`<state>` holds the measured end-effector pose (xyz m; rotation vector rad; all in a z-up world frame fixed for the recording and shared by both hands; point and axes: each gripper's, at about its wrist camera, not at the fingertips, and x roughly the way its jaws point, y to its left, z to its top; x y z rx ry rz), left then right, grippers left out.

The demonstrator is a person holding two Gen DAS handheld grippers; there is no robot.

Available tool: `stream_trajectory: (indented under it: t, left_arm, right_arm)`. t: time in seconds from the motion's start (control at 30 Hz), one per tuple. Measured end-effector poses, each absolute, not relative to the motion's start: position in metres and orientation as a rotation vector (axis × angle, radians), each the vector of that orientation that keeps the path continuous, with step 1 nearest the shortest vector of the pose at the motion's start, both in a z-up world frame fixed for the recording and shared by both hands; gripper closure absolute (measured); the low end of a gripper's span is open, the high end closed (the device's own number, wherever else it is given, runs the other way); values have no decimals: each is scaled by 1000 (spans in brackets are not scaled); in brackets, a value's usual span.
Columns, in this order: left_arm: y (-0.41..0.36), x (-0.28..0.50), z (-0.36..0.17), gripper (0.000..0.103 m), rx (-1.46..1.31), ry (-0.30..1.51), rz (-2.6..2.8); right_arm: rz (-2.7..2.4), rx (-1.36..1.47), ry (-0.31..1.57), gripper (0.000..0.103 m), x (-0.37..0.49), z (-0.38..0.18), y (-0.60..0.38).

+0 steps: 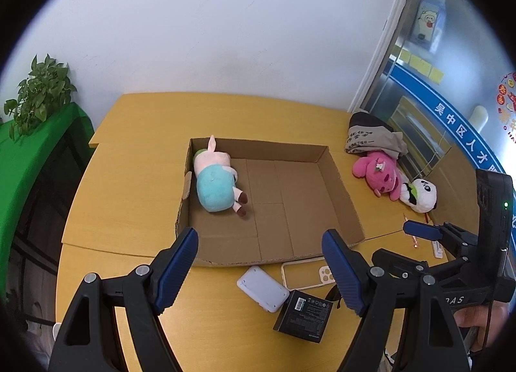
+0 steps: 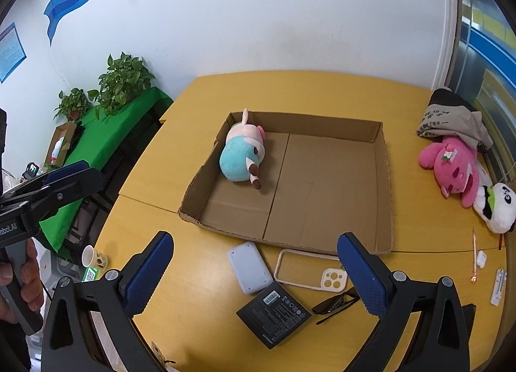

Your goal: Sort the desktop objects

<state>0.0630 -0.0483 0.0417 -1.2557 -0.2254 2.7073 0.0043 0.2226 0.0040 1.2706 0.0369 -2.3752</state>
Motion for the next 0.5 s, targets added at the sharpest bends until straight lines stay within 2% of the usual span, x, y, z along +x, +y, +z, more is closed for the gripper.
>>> stream_trajectory:
  t: [0.5]
  left_arm:
    - [2, 77, 26, 24, -1378, -270, 2734]
  right_arm:
    - [-2227, 1277, 39, 0, -12, -16, 260]
